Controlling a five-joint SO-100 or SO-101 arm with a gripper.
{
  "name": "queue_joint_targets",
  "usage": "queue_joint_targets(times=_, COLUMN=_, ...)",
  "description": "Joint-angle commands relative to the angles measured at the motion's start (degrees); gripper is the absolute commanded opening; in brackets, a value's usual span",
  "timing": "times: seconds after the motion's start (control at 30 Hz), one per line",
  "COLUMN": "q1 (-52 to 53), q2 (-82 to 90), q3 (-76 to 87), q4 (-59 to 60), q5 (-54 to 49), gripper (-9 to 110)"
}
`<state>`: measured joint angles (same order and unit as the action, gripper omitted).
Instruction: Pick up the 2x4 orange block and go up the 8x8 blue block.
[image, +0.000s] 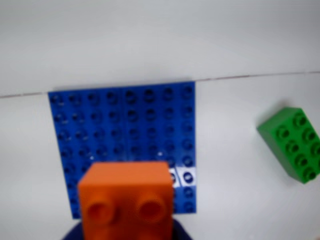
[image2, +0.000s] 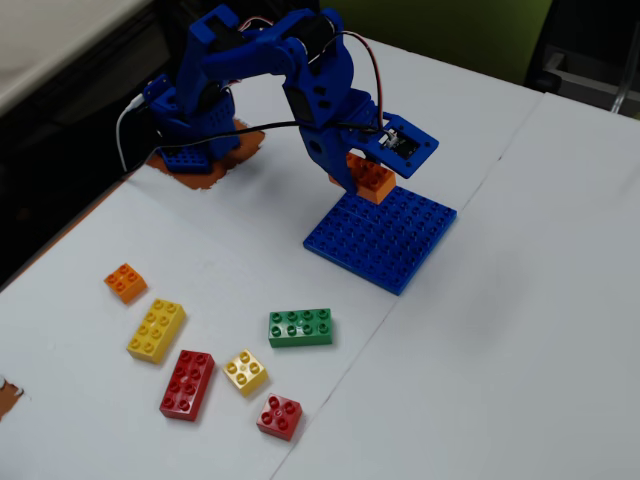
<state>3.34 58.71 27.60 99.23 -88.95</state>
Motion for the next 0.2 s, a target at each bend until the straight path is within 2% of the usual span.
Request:
queue_joint_targets(times=0.0, q1=-0.5, q2=1.8, q3=-0.6, q4=0.4, q5=-0.3, gripper=1)
queue_joint_targets(times=0.17, q1=-0.6, q2=1.8, q3=-0.4, q4=0.4, q5=-0.3, gripper=1)
